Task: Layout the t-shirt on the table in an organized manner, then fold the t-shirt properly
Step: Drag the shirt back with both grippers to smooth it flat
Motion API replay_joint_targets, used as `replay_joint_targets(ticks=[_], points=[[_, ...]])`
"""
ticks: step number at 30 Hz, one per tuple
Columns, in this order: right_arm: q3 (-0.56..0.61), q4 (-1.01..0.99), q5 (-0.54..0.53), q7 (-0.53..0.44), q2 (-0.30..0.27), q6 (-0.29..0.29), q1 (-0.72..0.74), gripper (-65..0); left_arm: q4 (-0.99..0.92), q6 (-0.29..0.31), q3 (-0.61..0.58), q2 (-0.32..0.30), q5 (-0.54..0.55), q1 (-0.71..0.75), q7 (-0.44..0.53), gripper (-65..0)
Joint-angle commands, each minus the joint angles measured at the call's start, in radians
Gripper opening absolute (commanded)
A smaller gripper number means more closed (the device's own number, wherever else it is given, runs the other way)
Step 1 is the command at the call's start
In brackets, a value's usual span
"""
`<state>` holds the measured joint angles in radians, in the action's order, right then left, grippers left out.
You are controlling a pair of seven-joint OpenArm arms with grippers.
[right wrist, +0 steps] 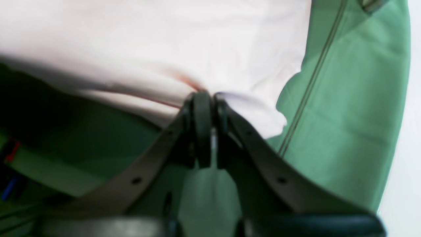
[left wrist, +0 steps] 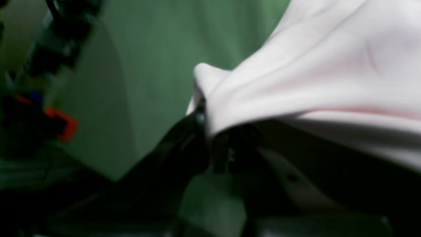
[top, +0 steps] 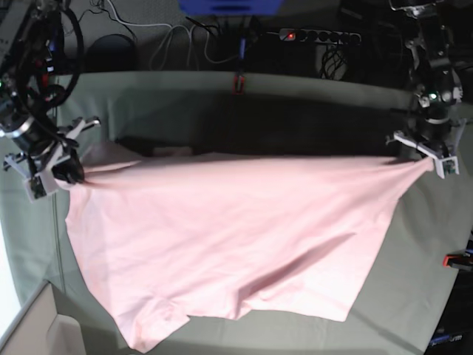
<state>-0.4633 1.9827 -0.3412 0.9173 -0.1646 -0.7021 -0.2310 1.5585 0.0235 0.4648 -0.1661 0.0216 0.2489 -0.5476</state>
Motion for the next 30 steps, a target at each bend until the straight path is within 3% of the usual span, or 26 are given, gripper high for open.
replay_joint_targets(ticks=[1,4,12,15,19,25,30], points=[[-0.005,0.007,0.000,-0.008,-0.013,0.004,0.022,-65.0,-0.010,-0.018,0.002,-0.014,-0.009,-0.009,0.019,-64.9],[0.004,0.004,0.001,0.041,-0.013,0.004,0.063,-62.7,-0.053,-0.018,0.002,-0.002,-0.007,-0.015,0.022,-64.9],[0.137,-0.081,0.101,0.058,-0.017,0.004,0.223,-42.3,-0.057,-0.018,0.002,0.013,-0.007,-0.023,0.019,-64.6],[0.130,-0.079,0.182,0.058,-0.013,0.004,0.226,-34.0,-0.057,-0.018,0.002,0.013,-0.007,-0.032,0.014,-64.6],[0.016,-0.039,0.209,0.058,-0.011,0.004,0.137,-26.1,-0.056,-0.018,0.002,0.015,-0.007,-0.032,0.016,-64.6],[-0.064,-0.041,0.209,0.044,0.036,0.004,-0.006,-25.0,-0.057,-0.018,0.002,0.015,-0.007,-0.041,0.014,-64.6],[-0.062,-0.139,0.209,0.015,0.133,0.004,-0.020,-25.0,-0.059,-0.018,0.002,0.015,-0.007,-0.046,0.014,-64.6]])
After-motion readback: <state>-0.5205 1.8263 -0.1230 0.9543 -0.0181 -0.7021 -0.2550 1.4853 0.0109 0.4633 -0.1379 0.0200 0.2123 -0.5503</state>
